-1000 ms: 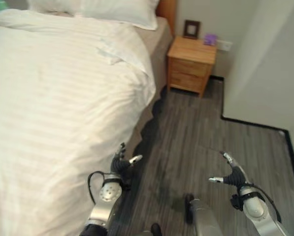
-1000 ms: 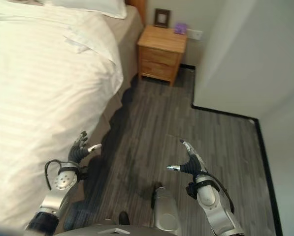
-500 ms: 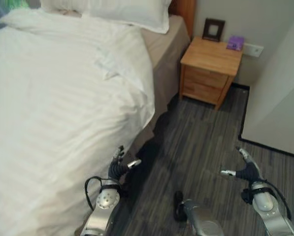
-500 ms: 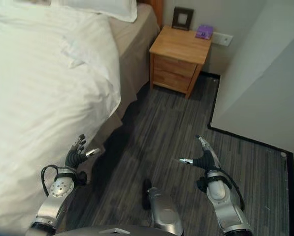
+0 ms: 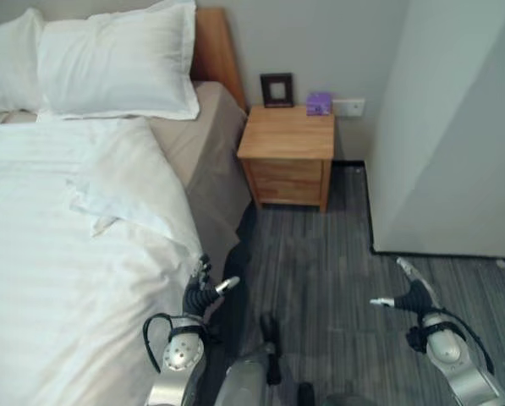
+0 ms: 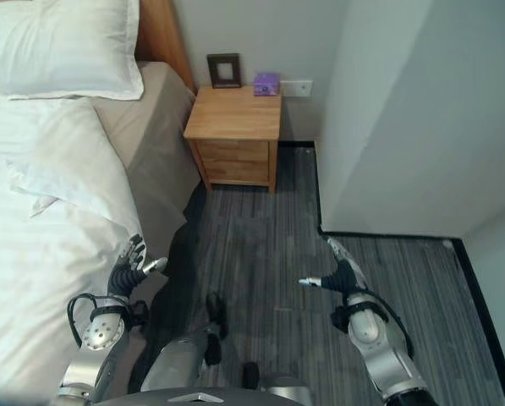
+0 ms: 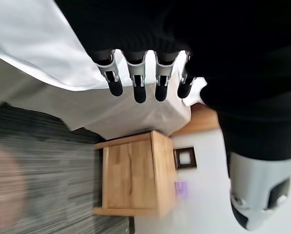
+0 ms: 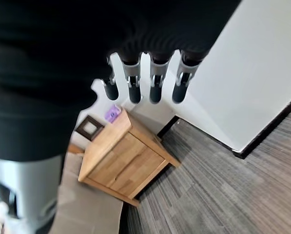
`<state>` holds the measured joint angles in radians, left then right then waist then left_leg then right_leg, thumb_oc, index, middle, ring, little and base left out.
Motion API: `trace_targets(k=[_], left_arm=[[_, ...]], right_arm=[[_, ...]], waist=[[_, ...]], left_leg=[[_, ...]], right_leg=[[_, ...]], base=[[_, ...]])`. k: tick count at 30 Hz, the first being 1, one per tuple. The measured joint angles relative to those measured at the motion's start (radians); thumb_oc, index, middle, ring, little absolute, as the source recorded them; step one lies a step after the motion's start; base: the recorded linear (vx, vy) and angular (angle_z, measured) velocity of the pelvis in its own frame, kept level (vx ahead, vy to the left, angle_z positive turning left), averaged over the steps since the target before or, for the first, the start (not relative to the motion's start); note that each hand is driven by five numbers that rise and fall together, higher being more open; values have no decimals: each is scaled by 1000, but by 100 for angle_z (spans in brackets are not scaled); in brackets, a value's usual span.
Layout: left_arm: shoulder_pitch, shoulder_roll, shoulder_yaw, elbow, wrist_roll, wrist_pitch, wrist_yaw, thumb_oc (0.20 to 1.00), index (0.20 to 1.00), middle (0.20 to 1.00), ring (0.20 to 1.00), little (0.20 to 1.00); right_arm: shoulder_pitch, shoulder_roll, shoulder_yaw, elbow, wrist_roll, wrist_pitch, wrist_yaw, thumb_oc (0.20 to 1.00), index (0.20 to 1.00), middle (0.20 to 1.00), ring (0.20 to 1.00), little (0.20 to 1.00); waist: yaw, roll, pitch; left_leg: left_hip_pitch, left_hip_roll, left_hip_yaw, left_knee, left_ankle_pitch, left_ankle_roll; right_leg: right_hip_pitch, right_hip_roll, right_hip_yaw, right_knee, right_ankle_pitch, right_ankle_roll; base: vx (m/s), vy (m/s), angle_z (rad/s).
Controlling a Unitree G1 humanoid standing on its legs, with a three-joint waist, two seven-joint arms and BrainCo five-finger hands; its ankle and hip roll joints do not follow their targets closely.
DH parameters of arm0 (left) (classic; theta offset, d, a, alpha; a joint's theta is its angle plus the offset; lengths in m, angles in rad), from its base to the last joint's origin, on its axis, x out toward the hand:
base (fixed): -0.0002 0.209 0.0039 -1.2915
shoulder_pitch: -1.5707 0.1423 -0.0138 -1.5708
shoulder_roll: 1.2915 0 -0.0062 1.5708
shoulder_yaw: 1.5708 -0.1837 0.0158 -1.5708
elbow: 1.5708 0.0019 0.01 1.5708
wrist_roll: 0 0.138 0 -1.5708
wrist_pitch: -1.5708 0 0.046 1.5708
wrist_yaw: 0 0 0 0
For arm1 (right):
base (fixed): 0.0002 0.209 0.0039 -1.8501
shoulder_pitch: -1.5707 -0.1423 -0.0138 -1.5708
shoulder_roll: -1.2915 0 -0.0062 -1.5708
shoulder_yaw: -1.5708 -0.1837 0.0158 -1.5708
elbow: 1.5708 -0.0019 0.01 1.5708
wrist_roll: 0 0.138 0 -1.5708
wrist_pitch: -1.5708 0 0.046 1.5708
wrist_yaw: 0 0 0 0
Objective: Making the bed.
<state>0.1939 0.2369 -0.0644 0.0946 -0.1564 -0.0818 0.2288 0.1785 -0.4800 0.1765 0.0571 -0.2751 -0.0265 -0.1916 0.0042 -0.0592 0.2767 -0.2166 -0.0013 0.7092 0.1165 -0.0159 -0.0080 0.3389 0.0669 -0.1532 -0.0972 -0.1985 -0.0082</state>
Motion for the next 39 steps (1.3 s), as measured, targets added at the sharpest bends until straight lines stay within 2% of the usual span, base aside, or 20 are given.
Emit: trace_targets(k=[1,3,4,7,8,10,11,13,15,16,17,18,19,21,25,28,30,31,34,39], left_arm=[[6,-1,-1,-1,1,2,-1,1000,1000,1000,1000,1000],[21,-13,-4,-6,1,1,-1,1000,1000,1000,1000,1000],[5,3,-12,-4,1,4,5,1000,1000,1000,1000,1000],[-10,8,-26,-25,2,5,12,1000,1000,1000,1000,1000],[-46,5,-28,-21,3,4,30,1000,1000,1000,1000,1000],[-59,5,-2,-26,5,1,43,1000,1000,1000,1000,1000],[-87,-2,32,-24,5,0,71,1000,1000,1000,1000,1000],[-126,21,57,-24,6,-8,91,1000,1000,1000,1000,1000],[-133,45,77,-24,6,-16,102,1000,1000,1000,1000,1000],[-131,82,91,-21,4,-31,115,1000,1000,1000,1000,1000],[-127,111,93,-20,5,-36,116,1000,1000,1000,1000,1000],[-105,106,110,-14,5,-36,115,1000,1000,1000,1000,1000],[-91,110,106,5,5,-40,110,1000,1000,1000,1000,1000],[-75,143,105,11,5,-39,112,1000,1000,1000,1000,1000],[-51,136,160,45,5,-40,118,1000,1000,1000,1000,1000],[-36,79,156,99,0,-40,117,1000,1000,1000,1000,1000],[-52,73,137,122,-21,-42,118,1000,1000,1000,1000,1000],[-72,76,120,130,-40,-39,116,1000,1000,1000,1000,1000],[-116,89,92,162,-40,-37,105,1000,1000,1000,1000,1000],[-155,114,59,196,-37,-25,78,1000,1000,1000,1000,1000]], right_arm=[[2,-4,2,-30,-6,1,0,1000,1000,1000,1000,1000],[-11,-22,32,-39,-38,1,2,1000,1000,1000,1000,1000],[-26,1,56,-42,-64,1,1,1000,1000,1000,1000,1000],[-27,-2,43,-106,-82,-6,-1,1000,1000,1000,1000,1000],[-31,-6,29,-119,-82,-6,0,1000,1000,1000,1000,1000],[-48,-6,27,-118,-83,-6,-1,1000,1000,1000,1000,1000],[-63,-5,14,-123,-101,-5,-6,1000,1000,1000,1000,1000],[-72,-25,-4,-131,-114,-5,-11,1000,1000,1000,1000,1000],[-88,-25,-13,-129,-116,-7,-12,1000,1000,1000,1000,1000],[-102,-30,-21,-134,-116,-9,-23,1000,1000,1000,1000,1000],[-108,-28,-25,-132,-116,-9,-26,1000,1000,1000,1000,1000],[-132,-28,-21,-112,-116,-7,-25,1000,1000,1000,1000,1000],[-110,-23,-27,-106,-116,-3,-35,1000,1000,1000,1000,1000],[-145,-33,-37,-63,-117,-5,-39,1000,1000,1000,1000,1000],[-267,-59,-62,-28,-118,0,-51,1000,1000,1000,1000,1000],[-314,-61,-88,-6,-118,0,-65,1000,1000,1000,1000,1000],[-319,-82,-87,8,-118,7,-89,1000,1000,1000,1000,1000],[-354,-109,-71,31,-118,15,-91,1000,1000,1000,1000,1000],[-364,-136,-49,83,-118,39,-95,1000,1000,1000,1000,1000],[-450,-207,-32,195,-118,72,-109,1000,1000,1000,1000,1000]], waist=[[-47,3,-7],[-36,64,-49],[-7,49,-57],[-1,30,-75],[-36,32,-72],[-5,42,-66],[-24,94,-48],[-44,116,-31],[-30,88,-39],[-49,55,-54],[-36,26,-52],[4,34,-44],[-16,41,-52],[-16,1,-42],[-11,22,-40],[27,16,-25],[7,-2,-25],[-16,8,-21],[-43,19,-21],[-58,79,-22]], left_leg=[[68,-23,112,18,-13,86],[139,-41,-54,-82,-21,194],[199,-65,-126,-140,43,263],[259,-115,-240,-176,32,234],[304,-137,-330,-184,35,227],[331,-137,-424,-184,19,213],[344,-83,-533,-180,15,184],[343,-54,-642,-159,31,174],[340,-56,-688,-144,29,171],[306,-61,-779,-121,-11,116],[314,-67,-789,-129,-19,72],[314,-40,-836,-144,-19,81],[266,-5,-965,-106,-26,73],[281,0,-907,-67,-54,12],[432,49,-816,-110,-48,-2],[328,39,-779,101,-40,-52],[290,60,-660,150,-35,-56],[256,96,-477,76,-38,-62],[263,145,-256,-28,-33,-56],[299,93,-286,-216,50,-22]], right_leg=[[28,14,-31,40,-19,31],[-12,69,-33,201,-58,85],[-78,50,-91,431,-70,146],[-311,-110,-160,946,-103,235],[-415,-182,-104,1060,-116,210],[-511,-219,-25,1080,-121,183],[-566,-171,73,956,-148,100],[-573,-150,167,709,-124,127],[-542,-156,255,487,-56,130],[-511,-162,324,274,20,144],[-500,-178,318,234,109,161],[-479,-143,354,260,159,157],[-462,-25,481,316,75,143],[-456,-41,397,327,103,94],[-413,-11,276,334,104,37],[-314,-45,195,244,105,23],[-300,-79,128,185,151,-16],[-300,-92,75,154,168,-41],[-268,-97,-2,86,190,-28],[-247,-102,-9,30,232,26]], base=[[440,86,76],[367,62,40],[340,35,26],[280,-70,104],[221,-203,200],[262,-265,158],[194,-260,184],[211,-282,249],[181,-203,221],[259,-325,243],[352,-422,207],[318,-409,197],[247,-297,233],[250,-326,217],[174,-255,88],[80,-241,71],[62,-104,81],[177,-11,99],[147,36,94],[191,84,18]])
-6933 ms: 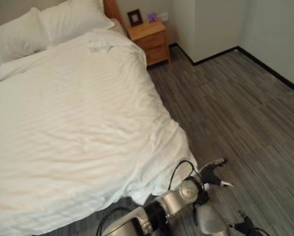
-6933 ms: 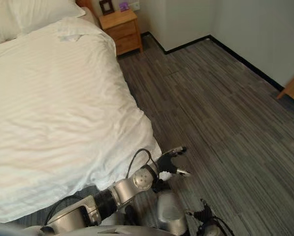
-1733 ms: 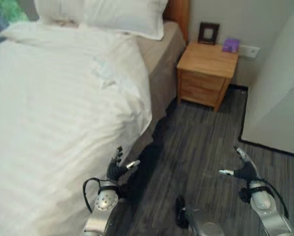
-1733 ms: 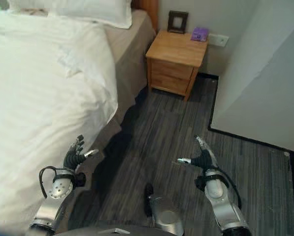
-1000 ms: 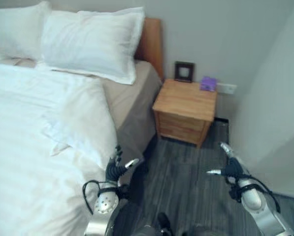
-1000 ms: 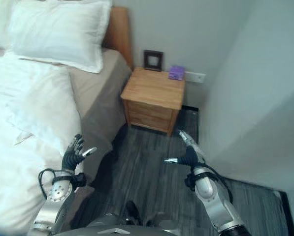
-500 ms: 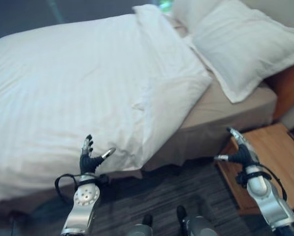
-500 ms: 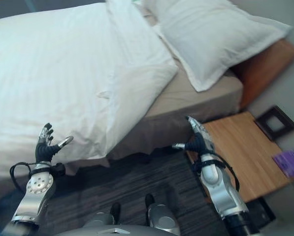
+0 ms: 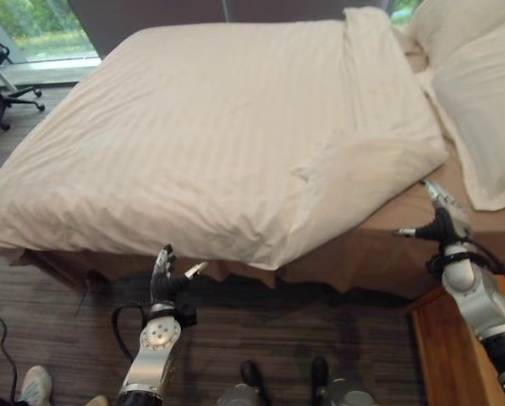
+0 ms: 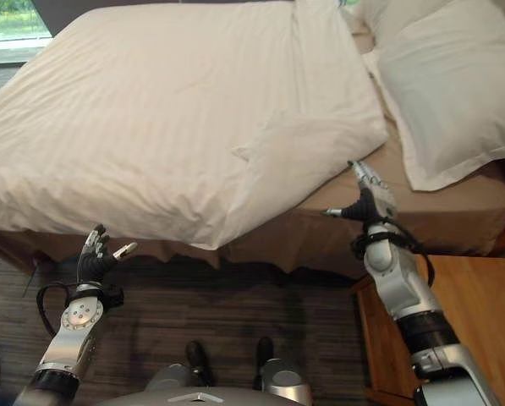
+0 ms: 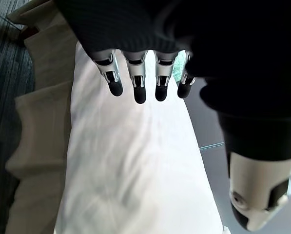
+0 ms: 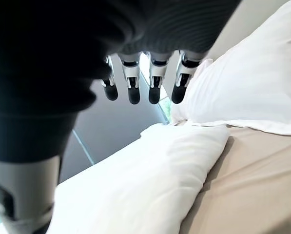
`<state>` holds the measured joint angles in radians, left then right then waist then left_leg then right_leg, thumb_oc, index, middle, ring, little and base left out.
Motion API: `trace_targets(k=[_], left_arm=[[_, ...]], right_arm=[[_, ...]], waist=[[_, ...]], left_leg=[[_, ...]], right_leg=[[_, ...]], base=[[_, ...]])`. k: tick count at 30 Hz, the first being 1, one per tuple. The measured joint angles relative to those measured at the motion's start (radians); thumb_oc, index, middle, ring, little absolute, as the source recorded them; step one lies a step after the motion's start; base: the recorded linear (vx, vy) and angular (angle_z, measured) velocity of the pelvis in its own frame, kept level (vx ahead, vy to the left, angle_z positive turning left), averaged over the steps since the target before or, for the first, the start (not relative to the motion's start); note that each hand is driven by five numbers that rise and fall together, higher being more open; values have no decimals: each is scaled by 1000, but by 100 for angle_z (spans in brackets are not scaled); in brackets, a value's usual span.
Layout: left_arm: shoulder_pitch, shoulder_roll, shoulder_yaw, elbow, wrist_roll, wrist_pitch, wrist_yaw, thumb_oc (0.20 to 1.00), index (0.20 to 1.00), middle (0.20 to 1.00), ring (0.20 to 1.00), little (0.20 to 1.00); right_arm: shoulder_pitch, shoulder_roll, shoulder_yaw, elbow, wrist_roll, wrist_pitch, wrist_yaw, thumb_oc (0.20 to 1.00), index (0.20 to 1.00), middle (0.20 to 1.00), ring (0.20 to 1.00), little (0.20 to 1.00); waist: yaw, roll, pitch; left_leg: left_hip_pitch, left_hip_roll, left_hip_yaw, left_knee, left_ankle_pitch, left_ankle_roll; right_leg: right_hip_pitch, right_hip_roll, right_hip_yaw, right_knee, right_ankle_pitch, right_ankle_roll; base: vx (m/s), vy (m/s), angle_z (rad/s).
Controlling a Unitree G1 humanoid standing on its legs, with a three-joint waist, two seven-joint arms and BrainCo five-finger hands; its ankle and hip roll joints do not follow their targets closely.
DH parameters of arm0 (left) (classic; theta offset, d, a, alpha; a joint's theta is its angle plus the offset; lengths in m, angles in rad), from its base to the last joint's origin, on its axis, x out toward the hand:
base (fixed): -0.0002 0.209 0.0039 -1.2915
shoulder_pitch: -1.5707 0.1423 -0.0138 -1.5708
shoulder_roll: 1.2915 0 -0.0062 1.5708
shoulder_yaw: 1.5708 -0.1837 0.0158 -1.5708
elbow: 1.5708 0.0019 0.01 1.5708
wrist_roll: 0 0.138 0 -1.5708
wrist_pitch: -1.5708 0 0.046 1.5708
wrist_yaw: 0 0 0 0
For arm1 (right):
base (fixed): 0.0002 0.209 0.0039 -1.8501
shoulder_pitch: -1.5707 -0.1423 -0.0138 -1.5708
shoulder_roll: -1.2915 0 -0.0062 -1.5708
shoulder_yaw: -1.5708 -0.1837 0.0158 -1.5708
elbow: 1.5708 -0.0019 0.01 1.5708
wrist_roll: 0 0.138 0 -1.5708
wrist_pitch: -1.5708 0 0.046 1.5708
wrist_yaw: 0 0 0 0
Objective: Making the bed.
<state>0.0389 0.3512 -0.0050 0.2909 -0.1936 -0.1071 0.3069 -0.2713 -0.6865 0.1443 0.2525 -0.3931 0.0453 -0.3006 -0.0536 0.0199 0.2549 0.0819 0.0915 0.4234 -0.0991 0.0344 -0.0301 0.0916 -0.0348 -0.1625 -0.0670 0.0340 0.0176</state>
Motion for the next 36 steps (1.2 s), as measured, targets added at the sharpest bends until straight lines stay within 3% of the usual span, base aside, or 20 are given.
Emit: trace_targets(k=[3,4,6,7,9,11,12,13,14,15,18,22,28,31,35,36], left_arm=[[-18,15,-29,16,1,7,-9,1000,1000,1000,1000,1000],[-36,35,-42,23,1,7,-11,1000,1000,1000,1000,1000],[-59,54,-51,45,2,11,-13,1000,1000,1000,1000,1000],[-67,57,-48,45,1,13,-15,1000,1000,1000,1000,1000],[-72,68,-46,51,0,16,-16,1000,1000,1000,1000,1000],[-88,72,-45,60,-1,13,-17,1000,1000,1000,1000,1000],[-104,83,-44,68,-2,7,-20,1000,1000,1000,1000,1000],[-101,96,-45,71,-2,7,-21,1000,1000,1000,1000,1000],[-93,109,-43,72,-2,5,-21,1000,1000,1000,1000,1000],[-63,111,-27,69,-2,0,-20,1000,1000,1000,1000,1000],[-13,111,-20,62,-8,-14,-19,1000,1000,1000,1000,1000],[4,111,-21,61,-39,-16,-30,1000,1000,1000,1000,1000],[-31,110,-21,60,-41,-28,-31,1000,1000,1000,1000,1000],[-36,115,-23,58,-70,-63,-32,1000,1000,1000,1000,1000],[-41,129,-26,57,-95,-73,-37,1000,1000,1000,1000,1000],[-42,129,-24,58,-113,-78,-37,1000,1000,1000,1000,1000]], right_arm=[[-38,1,40,83,0,19,-20,1000,1000,1000,1000,1000],[-55,11,71,103,0,17,-28,1000,1000,1000,1000,1000],[-87,32,100,147,1,19,-31,1000,1000,1000,1000,1000],[-92,36,102,148,1,19,-31,1000,1000,1000,1000,1000],[-156,34,130,173,0,19,-42,1000,1000,1000,1000,1000],[-217,15,150,211,1,16,-48,1000,1000,1000,1000,1000],[-269,3,150,258,1,23,-50,1000,1000,1000,1000,1000],[-297,3,157,279,1,33,-51,1000,1000,1000,1000,1000],[-327,5,170,295,2,40,-51,1000,1000,1000,1000,1000],[-386,3,187,310,1,37,-54,1000,1000,1000,1000,1000],[-462,-7,227,328,1,37,-60,1000,1000,1000,1000,1000],[-566,-54,307,358,1,38,-60,1000,1000,1000,1000,1000],[-696,-93,374,460,1,36,-59,1000,1000,1000,1000,1000],[-734,-114,422,538,1,25,-68,1000,1000,1000,1000,1000],[-895,-169,482,713,2,12,-64,1000,1000,1000,1000,1000],[-917,-187,496,731,4,6,-64,777,777,777,777,777]], waist=[[-4,4,17],[-19,-36,30],[-25,-72,33],[-18,-84,37],[15,-84,49],[19,-68,59],[4,-59,66],[3,-67,65],[9,-82,66],[14,-82,67],[30,-67,68],[31,-53,70],[33,-13,75],[39,13,77],[63,86,107],[65,104,116]], left_leg=[[24,-12,-16,0,23,42],[26,-43,-33,3,26,65],[13,-64,-41,6,26,75],[4,-71,-49,6,27,76],[-2,-71,-74,6,23,74],[-24,-61,-108,6,22,73],[-51,-56,-154,5,26,66],[-55,-69,-165,5,26,66],[-49,-84,-164,0,25,63],[-36,-94,-166,-1,16,45],[-34,-63,-163,0,6,12],[-47,1,-180,2,11,-22],[-82,23,-194,5,15,-29],[-117,25,-208,7,26,-55],[-245,12,-220,7,46,-47],[-267,10,-221,7,49,-48]], right_leg=[[-133,-48,3,334,-84,99],[-234,-92,36,536,-125,133],[-289,-113,71,588,-152,131],[-303,-123,74,565,-152,131],[-276,-112,88,357,-142,118],[-263,-69,165,202,-111,111],[-243,-47,241,29,-45,123],[-235,-58,235,-23,-14,122],[-233,-74,220,-37,4,114],[-225,-91,208,-37,114,118],[-231,-63,193,-38,177,94],[-234,-3,154,-37,164,51],[-262,16,126,-32,173,31],[-289,12,105,-36,153,34],[-409,-3,91,-33,176,34],[-430,-7,90,-32,180,30]], base=[[2,37,3],[53,-24,36],[74,-44,33],[165,-121,23],[232,-194,18],[193,-171,53],[165,-131,90],[113,-140,83],[86,-128,39],[88,-129,23],[108,-116,0],[91,-150,4],[-1,-89,8],[-54,-128,18],[-104,-90,12],[-74,-54,6]])
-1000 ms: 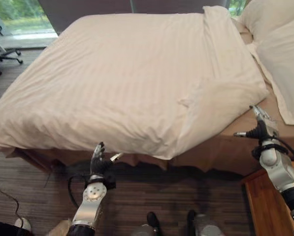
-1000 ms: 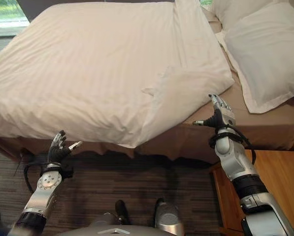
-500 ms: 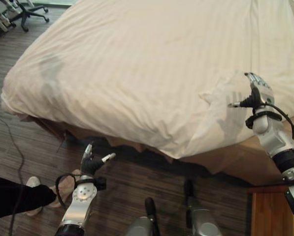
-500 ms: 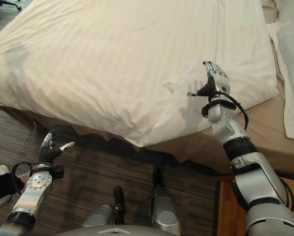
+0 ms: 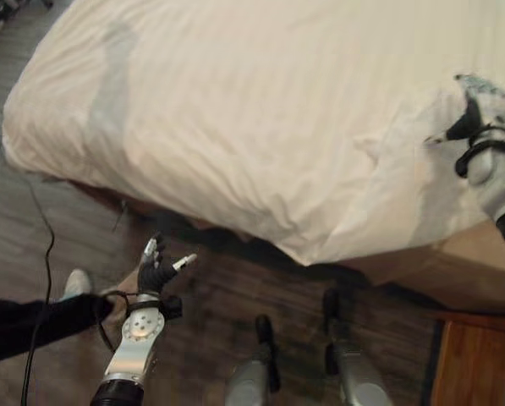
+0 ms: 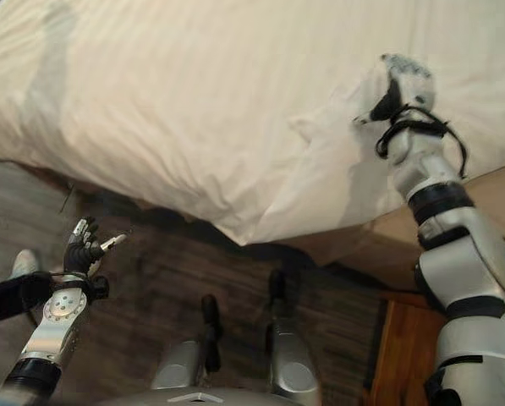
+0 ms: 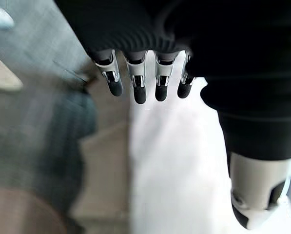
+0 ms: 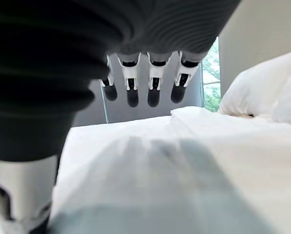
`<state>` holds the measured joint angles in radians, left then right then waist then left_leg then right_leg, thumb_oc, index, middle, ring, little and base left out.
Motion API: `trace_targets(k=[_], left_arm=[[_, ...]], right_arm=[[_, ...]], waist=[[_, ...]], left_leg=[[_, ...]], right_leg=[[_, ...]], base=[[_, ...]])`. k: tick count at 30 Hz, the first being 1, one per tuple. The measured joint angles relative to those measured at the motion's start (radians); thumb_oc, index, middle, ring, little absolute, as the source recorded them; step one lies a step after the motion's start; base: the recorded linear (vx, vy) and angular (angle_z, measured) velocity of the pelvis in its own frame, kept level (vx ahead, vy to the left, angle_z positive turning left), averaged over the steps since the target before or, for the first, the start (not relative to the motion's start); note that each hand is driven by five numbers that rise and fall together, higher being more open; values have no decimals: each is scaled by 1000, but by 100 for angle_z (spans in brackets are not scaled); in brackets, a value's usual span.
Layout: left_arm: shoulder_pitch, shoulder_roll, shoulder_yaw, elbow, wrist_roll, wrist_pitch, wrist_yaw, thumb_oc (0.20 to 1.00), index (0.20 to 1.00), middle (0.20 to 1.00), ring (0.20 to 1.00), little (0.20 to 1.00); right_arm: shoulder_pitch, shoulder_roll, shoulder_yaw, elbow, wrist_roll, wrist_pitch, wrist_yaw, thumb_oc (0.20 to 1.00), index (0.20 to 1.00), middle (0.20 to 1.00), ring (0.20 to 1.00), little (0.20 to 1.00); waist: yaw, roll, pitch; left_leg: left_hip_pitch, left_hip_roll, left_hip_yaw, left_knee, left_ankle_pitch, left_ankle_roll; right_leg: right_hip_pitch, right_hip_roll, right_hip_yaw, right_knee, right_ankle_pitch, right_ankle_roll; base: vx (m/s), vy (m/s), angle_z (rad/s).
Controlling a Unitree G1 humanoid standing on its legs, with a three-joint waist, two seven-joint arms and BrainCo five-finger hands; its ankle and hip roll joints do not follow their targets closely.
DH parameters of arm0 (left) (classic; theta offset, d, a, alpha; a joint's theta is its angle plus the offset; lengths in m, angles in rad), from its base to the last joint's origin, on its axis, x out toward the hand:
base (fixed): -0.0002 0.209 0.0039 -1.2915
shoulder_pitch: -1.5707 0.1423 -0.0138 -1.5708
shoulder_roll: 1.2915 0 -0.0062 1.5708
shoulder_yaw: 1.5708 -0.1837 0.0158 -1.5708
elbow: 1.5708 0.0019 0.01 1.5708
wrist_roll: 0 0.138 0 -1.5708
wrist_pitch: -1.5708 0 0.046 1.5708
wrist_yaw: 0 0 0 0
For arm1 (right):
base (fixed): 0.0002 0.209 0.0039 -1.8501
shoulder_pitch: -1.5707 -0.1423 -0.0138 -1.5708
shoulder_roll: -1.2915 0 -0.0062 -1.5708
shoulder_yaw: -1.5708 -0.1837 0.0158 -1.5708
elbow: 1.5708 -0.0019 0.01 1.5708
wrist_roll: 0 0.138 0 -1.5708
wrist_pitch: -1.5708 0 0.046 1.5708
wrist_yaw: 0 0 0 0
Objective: Making the bed.
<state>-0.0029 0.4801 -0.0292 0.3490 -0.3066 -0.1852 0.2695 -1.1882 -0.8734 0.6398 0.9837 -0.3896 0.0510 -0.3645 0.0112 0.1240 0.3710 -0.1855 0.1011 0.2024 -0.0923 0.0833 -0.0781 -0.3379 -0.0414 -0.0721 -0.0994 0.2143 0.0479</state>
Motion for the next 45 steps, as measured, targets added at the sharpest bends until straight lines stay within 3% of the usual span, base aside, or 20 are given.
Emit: trace_targets(k=[1,2,6,12,15,16,17,18,20,21,22,25,26,27,32,36,41,45], left_arm=[[-3,-2,0,12,-7,-1,0,1000,1000,1000,1000,1000],[-1,-2,-1,17,-9,-1,-2,1000,1000,1000,1000,1000],[-27,-1,-1,17,-44,-10,-14,1000,1000,1000,1000,1000],[-34,-15,0,6,-44,-12,-26,1000,1000,1000,1000,1000],[-28,-30,7,-21,-44,-8,-37,1000,1000,1000,1000,1000],[-18,-30,6,-38,-44,-8,-39,1000,1000,1000,1000,1000],[-27,-43,11,-41,-44,-5,-42,1000,1000,1000,1000,1000],[-28,-44,12,-41,-44,-4,-42,1000,1000,1000,1000,1000],[-9,-52,47,-40,-34,26,-57,1000,1000,1000,1000,1000],[1,-51,66,-41,-31,35,-59,1000,1000,1000,1000,1000],[41,-40,97,-38,-25,44,-59,1000,1000,1000,1000,1000],[71,-39,107,-28,-23,75,-76,1000,1000,1000,1000,1000],[78,-48,104,-21,-22,86,-83,1000,1000,1000,1000,1000],[89,-56,108,-22,-22,90,-87,1000,1000,1000,1000,1000],[140,-63,119,-20,7,108,-104,1000,1000,1000,1000,1000],[117,-81,109,-5,7,125,-119,1000,1000,1000,1000,1000],[2,-71,11,51,6,133,-126,1000,1000,1000,1000,1000],[32,-39,7,58,2,137,-125,1000,1000,1000,1000,1000]], right_arm=[[-6,-12,-4,32,9,-3,-1,454,454,454,454,454],[0,-12,-4,54,21,-10,-1,209,209,209,209,209],[-23,-14,-31,93,90,-29,0,200,200,200,200,200],[97,-25,-89,-79,122,-26,-3,200,200,200,200,200],[351,-30,-298,-320,112,-19,-10,200,200,200,200,200],[414,-25,-322,-348,112,-15,-16,200,200,200,200,200],[546,-17,-433,-425,109,-12,-21,200,200,200,200,200],[561,-16,-441,-432,110,-12,-21,200,200,200,200,200],[924,23,-646,-559,71,-11,-15,200,200,200,200,200],[999,56,-705,-578,69,-12,-15,200,200,200,200,200],[1086,102,-725,-564,64,3,-7,200,200,200,200,200],[1176,191,-776,-541,47,-25,-1,200,200,200,200,200],[1178,240,-789,-546,43,-41,1,460,460,460,460,460],[1178,275,-808,-542,44,-47,2,1000,1000,1000,1000,1000],[1172,304,-788,-488,47,-49,31,1000,1000,1000,1000,1000],[1119,334,-789,-256,92,-67,47,1000,1000,1000,1000,1000],[984,314,-691,106,117,-55,91,1000,1000,1000,1000,1000],[982,274,-649,136,102,-12,109,1000,1000,1000,1000,1000]], waist=[[11,28,11],[14,39,17],[7,73,29],[-19,73,28],[-38,60,30],[-43,47,26],[-67,27,26],[-68,26,25],[-108,-40,4],[-122,-57,-5],[-145,-94,-29],[-196,-125,-63],[-205,-128,-76],[-201,-128,-87],[-193,-108,-138],[-181,-127,-162],[-141,-167,-226],[-128,-178,-233]], left_leg=[[-28,-2,2,0,12,-1],[-28,-1,2,0,14,-3],[-22,-6,7,0,17,-8],[11,-13,25,-2,10,-9],[82,-8,35,-7,-5,-3],[105,-6,41,-7,-12,-7],[133,-6,48,-7,-19,-10],[135,-6,47,-7,-19,-10],[183,-3,55,-7,-43,-10],[191,-3,57,-7,-44,-10],[205,-2,64,-7,-51,-7],[218,-13,88,-7,-54,3],[242,-18,101,-4,-59,3],[257,-20,114,-7,-65,6],[281,-19,153,-7,-82,3],[311,-14,162,-7,-90,-1],[311,-3,143,-7,-96,-2],[318,-5,127,-7,-100,4]], right_leg=[[-28,-2,-1,0,14,-5],[-29,1,-2,0,15,-6],[-27,1,1,0,14,-6],[-2,-2,28,0,16,-3],[64,5,39,1,10,2],[80,7,49,0,2,9],[107,7,55,0,-2,9],[109,6,55,0,-3,9],[154,9,62,0,-13,8],[161,9,61,0,-16,8],[169,11,72,0,-20,4],[173,4,88,0,-18,6],[186,9,107,-1,-13,14],[193,8,115,-5,-15,15],[204,14,153,-4,-19,19],[232,26,162,0,-30,21],[244,24,137,-2,-44,19],[259,18,123,-5,-50,23]], base=[[-57,-28,3],[-63,-18,0],[-47,49,-3],[0,84,-8],[39,98,-13],[42,81,-18],[35,59,-16],[43,55,-2],[67,50,-7],[55,44,-25],[45,56,-25],[19,45,-20],[67,72,-21],[39,39,-44],[32,11,-19],[31,-17,-8],[10,-48,11],[19,-44,15]])
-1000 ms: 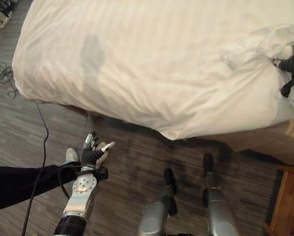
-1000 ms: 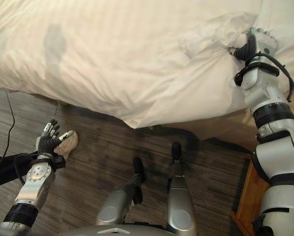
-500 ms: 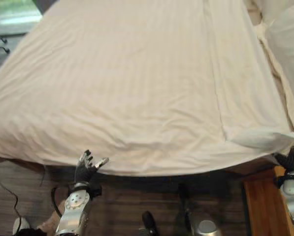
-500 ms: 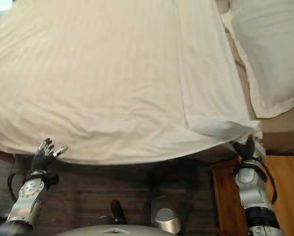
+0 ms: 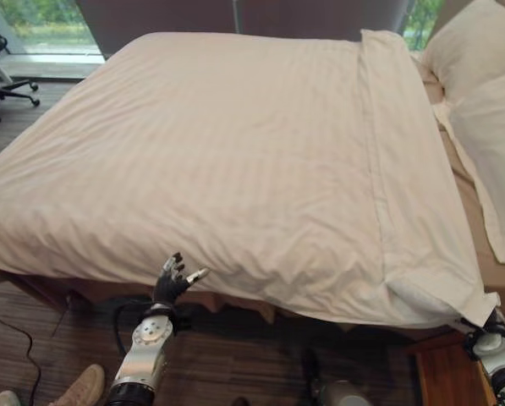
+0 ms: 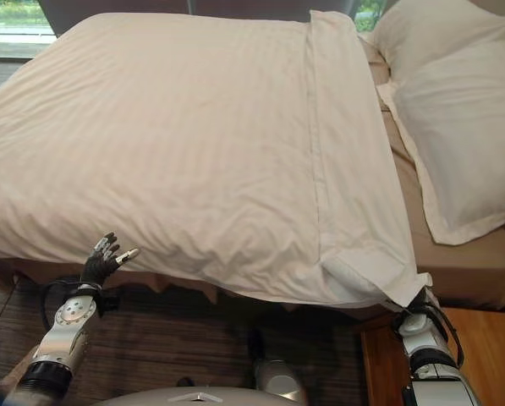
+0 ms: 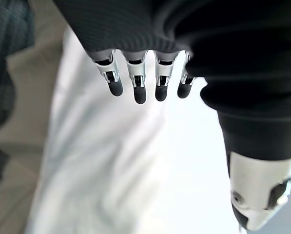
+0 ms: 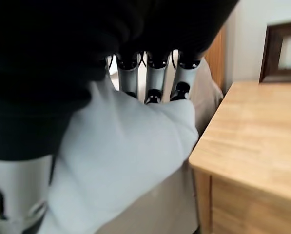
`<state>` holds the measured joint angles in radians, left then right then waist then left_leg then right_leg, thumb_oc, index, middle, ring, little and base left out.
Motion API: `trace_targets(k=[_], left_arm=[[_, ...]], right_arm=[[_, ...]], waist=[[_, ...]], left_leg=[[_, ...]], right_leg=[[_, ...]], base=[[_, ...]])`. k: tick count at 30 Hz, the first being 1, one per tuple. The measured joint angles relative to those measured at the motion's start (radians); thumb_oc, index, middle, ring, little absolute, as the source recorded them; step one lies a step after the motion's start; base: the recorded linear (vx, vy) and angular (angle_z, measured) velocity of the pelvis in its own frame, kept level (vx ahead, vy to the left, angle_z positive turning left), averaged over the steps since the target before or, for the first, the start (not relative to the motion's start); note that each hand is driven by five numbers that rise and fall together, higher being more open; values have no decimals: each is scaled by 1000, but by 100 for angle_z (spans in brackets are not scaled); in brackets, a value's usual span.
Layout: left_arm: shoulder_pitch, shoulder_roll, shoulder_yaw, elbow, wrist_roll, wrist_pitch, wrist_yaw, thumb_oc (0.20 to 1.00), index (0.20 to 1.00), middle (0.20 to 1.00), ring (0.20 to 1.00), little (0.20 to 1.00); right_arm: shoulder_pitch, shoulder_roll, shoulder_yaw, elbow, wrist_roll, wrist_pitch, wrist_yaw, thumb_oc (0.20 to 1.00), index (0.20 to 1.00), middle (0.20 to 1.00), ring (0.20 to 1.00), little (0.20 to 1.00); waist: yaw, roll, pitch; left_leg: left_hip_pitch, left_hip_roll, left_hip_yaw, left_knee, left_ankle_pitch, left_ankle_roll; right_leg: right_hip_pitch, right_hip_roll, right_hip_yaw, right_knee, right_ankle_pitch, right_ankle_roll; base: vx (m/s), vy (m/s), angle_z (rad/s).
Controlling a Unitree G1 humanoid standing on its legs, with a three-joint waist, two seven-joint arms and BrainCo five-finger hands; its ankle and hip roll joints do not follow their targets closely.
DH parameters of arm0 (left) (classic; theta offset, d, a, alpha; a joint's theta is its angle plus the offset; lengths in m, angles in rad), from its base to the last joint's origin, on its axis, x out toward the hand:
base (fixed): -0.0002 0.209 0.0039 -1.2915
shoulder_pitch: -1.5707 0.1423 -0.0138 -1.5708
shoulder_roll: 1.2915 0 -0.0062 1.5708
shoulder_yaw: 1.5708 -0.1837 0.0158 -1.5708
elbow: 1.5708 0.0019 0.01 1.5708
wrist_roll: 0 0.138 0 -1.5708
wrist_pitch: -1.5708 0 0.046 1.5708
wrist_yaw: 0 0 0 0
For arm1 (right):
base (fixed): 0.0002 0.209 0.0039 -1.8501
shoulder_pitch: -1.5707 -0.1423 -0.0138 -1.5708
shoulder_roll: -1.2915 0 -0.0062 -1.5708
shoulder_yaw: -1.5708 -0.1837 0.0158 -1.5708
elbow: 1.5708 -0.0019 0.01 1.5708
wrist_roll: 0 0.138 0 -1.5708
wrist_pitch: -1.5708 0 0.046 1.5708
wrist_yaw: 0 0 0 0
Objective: Making the bed.
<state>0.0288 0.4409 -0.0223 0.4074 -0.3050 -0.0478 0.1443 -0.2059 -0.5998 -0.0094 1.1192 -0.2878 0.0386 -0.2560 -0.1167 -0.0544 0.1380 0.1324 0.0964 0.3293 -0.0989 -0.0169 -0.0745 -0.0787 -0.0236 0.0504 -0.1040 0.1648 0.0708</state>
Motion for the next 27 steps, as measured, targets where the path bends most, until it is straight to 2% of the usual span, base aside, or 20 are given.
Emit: trace_targets(k=[4,7,8,11,12,13,15,17,20,21,22,23,26,27], left_arm=[[25,3,32,1,0,5,6,1000,1000,1000,1000,1000],[29,5,47,3,0,4,8,1000,1000,1000,1000,1000],[43,4,60,0,0,4,9,1000,1000,1000,1000,1000],[80,-6,96,1,0,5,19,1000,1000,1000,1000,1000],[102,-14,115,0,0,4,26,1000,1000,1000,1000,1000],[110,-20,120,1,0,4,30,1000,1000,1000,1000,1000],[107,-61,124,2,0,1,35,1000,1000,1000,1000,1000],[85,-84,109,4,0,0,35,1000,1000,1000,1000,1000],[62,-107,83,10,-5,-2,33,1000,1000,1000,1000,1000],[53,-107,68,10,-5,-3,38,1000,1000,1000,1000,1000],[35,-103,61,22,-5,-3,37,1000,1000,1000,1000,1000],[-21,-104,47,43,-5,-3,37,1000,1000,1000,1000,1000],[-68,-90,46,70,-5,-4,43,1000,1000,1000,1000,1000],[-76,-87,37,81,-5,-3,46,1000,1000,1000,1000,1000]], right_arm=[[24,-90,56,-4,-146,46,14,1000,1000,1000,1000,1000],[42,-143,54,-5,-205,79,9,1000,1000,1000,1000,1000],[81,-194,14,-59,-240,128,1,1000,1000,1000,1000,1000],[183,-274,-135,-202,-266,186,-44,1000,1000,1000,1000,1000],[208,-300,-216,-285,-262,213,-75,1000,1000,1000,1000,1000],[207,-311,-246,-321,-262,222,-112,1000,1000,1000,1000,1000],[184,-315,-288,-400,-240,225,-192,1000,1000,1000,1000,1000],[165,-307,-286,-432,-211,209,-239,1000,1000,1000,1000,1000],[79,-290,-234,-485,-77,163,-257,1000,1000,1000,1000,1000],[4,-250,-199,-585,67,126,-254,1000,1000,1000,1000,1000],[-33,-215,-198,-625,180,81,-243,313,313,313,313,313],[-43,-192,-178,-656,313,9,-211,200,200,200,200,200],[-106,-50,-176,-680,607,-82,-153,200,200,200,200,200],[-141,30,-177,-681,714,-117,-136,200,200,200,200,200]], waist=[[15,2,1],[15,3,2],[5,9,5],[-30,26,10],[-49,38,11],[-61,44,12],[-92,62,14],[-95,74,16],[-97,95,14],[-102,110,12],[-105,105,15],[-90,117,9],[-76,118,9],[-77,121,8]], left_leg=[[10,-7,-11,1,-3,5],[8,-11,-8,-1,-4,6],[8,-12,-7,-1,-9,12],[1,-12,-2,-1,-12,13],[-6,-12,8,-1,-12,13],[-4,-12,16,-1,-12,12],[6,-9,21,-1,-13,12],[8,-7,27,-1,-13,11],[10,-4,41,-1,-14,10],[12,-1,46,-1,-14,10],[10,0,49,-1,-14,10],[8,0,47,-1,-11,12],[-2,5,44,-1,-2,21],[-8,6,46,-1,-2,22]], right_leg=[[16,-10,-10,-1,-4,5],[14,-15,-9,-1,-6,8],[13,-17,-9,-1,-6,8],[6,-16,-3,-1,-6,8],[-4,-15,3,-1,-5,8],[-6,-12,11,-1,-4,7],[-2,-7,15,-2,-3,7],[-2,-5,19,-2,-3,3],[-6,-1,28,-1,-3,4],[-8,3,28,-2,-3,4],[-13,5,28,-2,-2,4],[-19,5,26,-1,3,1],[-26,8,20,-1,6,-2],[-31,9,18,-1,8,-5]], base=[[7,-28,9],[15,4,-1],[16,-1,-4],[24,19,-8],[35,29,-22],[33,22,-23],[-5,-5,-20],[0,-13,-13],[3,-29,-14],[-4,-31,-12],[-23,-26,-8],[15,1,4],[6,-6,3],[0,0,0]])
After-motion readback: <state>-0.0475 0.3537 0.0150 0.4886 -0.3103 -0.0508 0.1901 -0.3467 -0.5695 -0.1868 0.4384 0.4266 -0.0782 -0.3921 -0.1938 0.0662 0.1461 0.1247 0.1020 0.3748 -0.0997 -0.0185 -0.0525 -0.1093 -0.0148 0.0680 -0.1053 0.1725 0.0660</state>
